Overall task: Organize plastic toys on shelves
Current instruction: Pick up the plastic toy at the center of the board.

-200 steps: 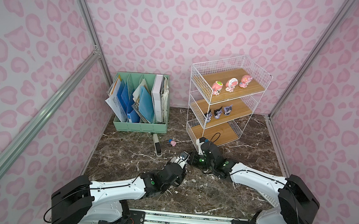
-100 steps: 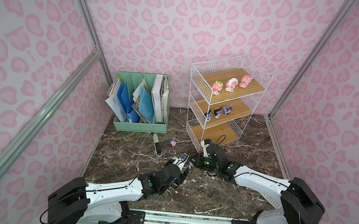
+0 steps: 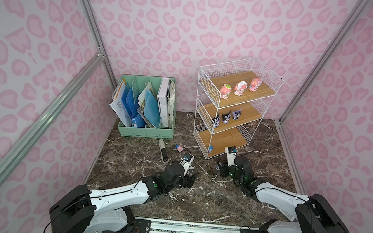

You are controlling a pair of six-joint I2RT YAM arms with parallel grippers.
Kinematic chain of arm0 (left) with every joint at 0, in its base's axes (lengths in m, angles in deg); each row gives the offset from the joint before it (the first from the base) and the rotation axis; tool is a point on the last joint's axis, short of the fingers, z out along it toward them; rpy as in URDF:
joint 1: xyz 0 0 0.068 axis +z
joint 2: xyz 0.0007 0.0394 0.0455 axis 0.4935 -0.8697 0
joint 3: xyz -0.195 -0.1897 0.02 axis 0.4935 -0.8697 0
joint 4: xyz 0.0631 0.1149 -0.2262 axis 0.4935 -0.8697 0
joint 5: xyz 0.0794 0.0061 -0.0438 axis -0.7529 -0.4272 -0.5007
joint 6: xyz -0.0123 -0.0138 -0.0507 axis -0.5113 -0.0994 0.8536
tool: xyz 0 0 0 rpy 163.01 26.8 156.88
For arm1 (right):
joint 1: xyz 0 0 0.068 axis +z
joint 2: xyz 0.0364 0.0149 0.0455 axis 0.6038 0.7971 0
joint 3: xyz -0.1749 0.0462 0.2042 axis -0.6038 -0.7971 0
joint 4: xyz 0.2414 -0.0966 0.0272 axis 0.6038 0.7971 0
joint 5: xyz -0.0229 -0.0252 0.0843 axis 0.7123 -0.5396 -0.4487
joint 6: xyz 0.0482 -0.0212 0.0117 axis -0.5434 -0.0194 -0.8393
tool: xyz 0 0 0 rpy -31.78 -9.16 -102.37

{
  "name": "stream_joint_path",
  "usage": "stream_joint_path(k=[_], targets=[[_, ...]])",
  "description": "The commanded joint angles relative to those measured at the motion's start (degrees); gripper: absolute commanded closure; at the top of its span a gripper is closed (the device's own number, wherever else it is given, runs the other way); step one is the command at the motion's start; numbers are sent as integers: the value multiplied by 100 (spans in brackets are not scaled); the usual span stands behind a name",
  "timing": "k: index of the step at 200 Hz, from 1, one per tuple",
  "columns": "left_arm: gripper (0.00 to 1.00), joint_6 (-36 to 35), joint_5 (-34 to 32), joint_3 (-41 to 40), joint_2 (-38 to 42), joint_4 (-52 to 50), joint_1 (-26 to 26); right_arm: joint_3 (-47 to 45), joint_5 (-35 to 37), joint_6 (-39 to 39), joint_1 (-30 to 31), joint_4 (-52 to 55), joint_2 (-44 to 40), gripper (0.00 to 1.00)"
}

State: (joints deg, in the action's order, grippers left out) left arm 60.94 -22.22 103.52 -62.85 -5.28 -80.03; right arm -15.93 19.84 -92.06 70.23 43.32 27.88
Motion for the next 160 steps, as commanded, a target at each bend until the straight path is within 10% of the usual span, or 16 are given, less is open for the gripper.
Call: stream_joint_path(k=[1,160], targets=[[8,180,524,146,-45,-201,244,-53,-60,878,-215,-1098,187,80],[1,659,792,388,-420,-436,1150,1012,-470,1722,-853,-2455,2282,78]])
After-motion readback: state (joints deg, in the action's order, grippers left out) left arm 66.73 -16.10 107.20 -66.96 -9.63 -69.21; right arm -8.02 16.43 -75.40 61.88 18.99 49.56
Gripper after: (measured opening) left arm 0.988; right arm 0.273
